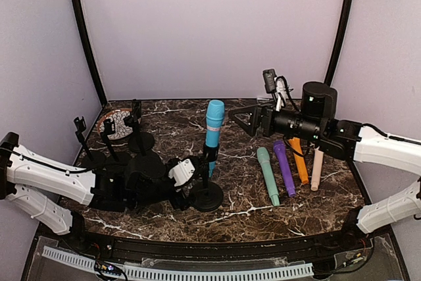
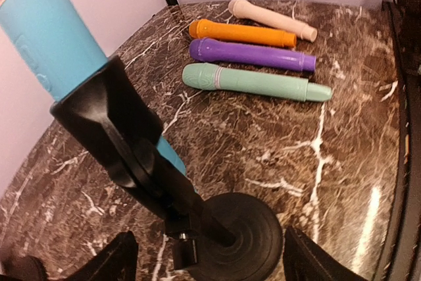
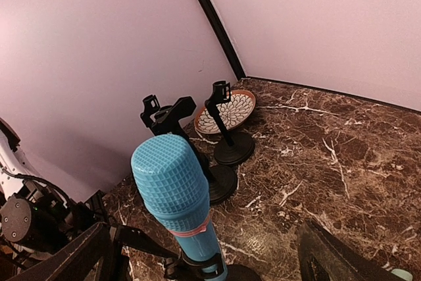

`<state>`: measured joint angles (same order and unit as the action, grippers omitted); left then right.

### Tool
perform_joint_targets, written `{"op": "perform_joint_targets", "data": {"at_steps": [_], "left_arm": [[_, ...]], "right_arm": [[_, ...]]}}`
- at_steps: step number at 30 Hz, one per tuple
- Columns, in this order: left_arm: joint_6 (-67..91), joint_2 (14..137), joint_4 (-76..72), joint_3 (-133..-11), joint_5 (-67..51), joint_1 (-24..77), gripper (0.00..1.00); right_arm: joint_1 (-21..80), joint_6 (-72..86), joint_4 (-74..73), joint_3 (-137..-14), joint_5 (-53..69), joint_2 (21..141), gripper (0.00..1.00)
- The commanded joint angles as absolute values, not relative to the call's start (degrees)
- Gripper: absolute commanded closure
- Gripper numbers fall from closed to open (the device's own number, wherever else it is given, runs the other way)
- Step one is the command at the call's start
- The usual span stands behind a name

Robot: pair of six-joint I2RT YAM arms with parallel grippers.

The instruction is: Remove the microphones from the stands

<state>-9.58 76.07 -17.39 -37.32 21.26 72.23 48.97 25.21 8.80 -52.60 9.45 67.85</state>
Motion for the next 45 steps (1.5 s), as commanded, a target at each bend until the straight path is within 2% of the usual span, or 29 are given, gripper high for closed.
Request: {"op": "perform_joint_targets", "data": {"at_steps": [1,4,11,14,17,25,34,38,41,45], "left_arm": [[1.4,73.0,-17.8,-37.9,17.8,72.1,0.18],[6.6,74.5,-15.2,-39.9,17.8,71.1,0.13],[11.8,79.3,-14.0,-43.3,21.1,69.8,0.13],[12.5,80.5,-13.9,-44.3,22.1,69.2,0.14],[12.7,81.8,-13.6,-45.2,22.7,68.9,0.21],[11.7,83.8,-13.2,-46.6,25.4,68.8,0.40],[11.5,85.2,-12.2,-47.2,26.4,68.8,0.71],[12.3,84.9,-12.6,-46.4,26.1,68.8,0.82],[12.8,84.7,-13.2,-45.8,25.5,68.8,0.87],[13.1,84.7,-13.2,-45.3,25.0,68.8,0.94]], "right_arm": [[49.0,26.5,13.9,-54.6,11.4,68.9,0.01],[49.1,27.1,14.9,-54.8,11.5,69.7,0.01],[50.4,26.8,12.9,-57.7,8.7,73.1,0.03],[51.1,26.0,11.4,-59.6,7.7,75.0,0.07],[52.1,25.5,11.0,-61.3,8.2,77.0,0.10],[54.0,24.1,11.0,-64.2,9.3,81.2,0.09],[54.3,23.6,10.5,-66.5,11.3,84.7,0.29],[54.4,23.3,10.7,-66.5,11.0,85.0,0.45],[54.4,23.2,11.1,-66.3,10.6,84.5,0.62],[54.4,22.7,11.3,-66.3,10.4,83.6,0.77]]}}
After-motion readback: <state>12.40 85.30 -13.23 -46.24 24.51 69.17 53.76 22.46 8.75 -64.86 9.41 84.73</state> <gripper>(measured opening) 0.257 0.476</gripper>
